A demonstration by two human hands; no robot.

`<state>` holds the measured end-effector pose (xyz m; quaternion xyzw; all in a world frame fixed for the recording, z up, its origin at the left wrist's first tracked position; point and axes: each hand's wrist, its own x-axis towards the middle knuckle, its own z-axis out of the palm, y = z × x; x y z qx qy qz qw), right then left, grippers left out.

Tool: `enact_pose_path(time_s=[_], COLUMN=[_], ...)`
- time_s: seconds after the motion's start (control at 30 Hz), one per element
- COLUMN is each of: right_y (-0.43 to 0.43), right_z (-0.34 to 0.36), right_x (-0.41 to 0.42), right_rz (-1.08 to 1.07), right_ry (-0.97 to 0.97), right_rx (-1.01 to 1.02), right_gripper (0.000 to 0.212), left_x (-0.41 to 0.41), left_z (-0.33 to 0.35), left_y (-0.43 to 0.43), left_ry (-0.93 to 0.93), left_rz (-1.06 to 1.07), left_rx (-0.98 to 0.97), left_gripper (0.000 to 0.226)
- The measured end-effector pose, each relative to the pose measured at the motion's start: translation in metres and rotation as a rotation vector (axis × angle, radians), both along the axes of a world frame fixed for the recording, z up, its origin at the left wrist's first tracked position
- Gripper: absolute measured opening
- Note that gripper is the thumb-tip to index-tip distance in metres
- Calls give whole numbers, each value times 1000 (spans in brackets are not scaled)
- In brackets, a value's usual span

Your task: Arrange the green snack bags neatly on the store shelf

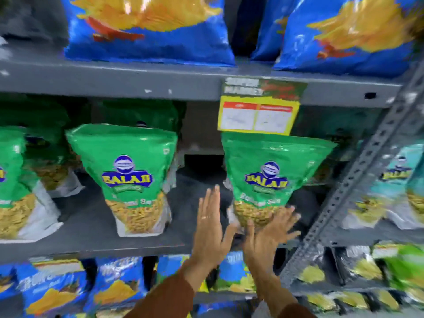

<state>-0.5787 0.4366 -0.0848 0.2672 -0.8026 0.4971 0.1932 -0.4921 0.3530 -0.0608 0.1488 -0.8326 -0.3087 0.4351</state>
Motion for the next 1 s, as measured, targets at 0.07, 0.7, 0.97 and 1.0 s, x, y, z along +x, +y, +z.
enact_pose_path(time_s=[0.07, 0.7, 0.97, 1.0], right_y=[12, 35, 37, 39], right_z=[6, 30, 25, 21], right_x=[-23, -68, -55, -50], right_rz=[113, 522, 424, 356], right_ry=[-157, -538, -436, -369], right_rx=[-56, 50, -5, 9], right_gripper=[90, 93, 88, 84], left_x=[-27, -55, -53, -50], left_z=[11, 15, 10, 8], left_y=[7, 16, 19, 20], left_ry=[-69, -186, -186, -185], left_rz=[-106, -24, -90, -56], left_rx=[437, 655, 695, 685], left_gripper=[82, 57, 76, 82])
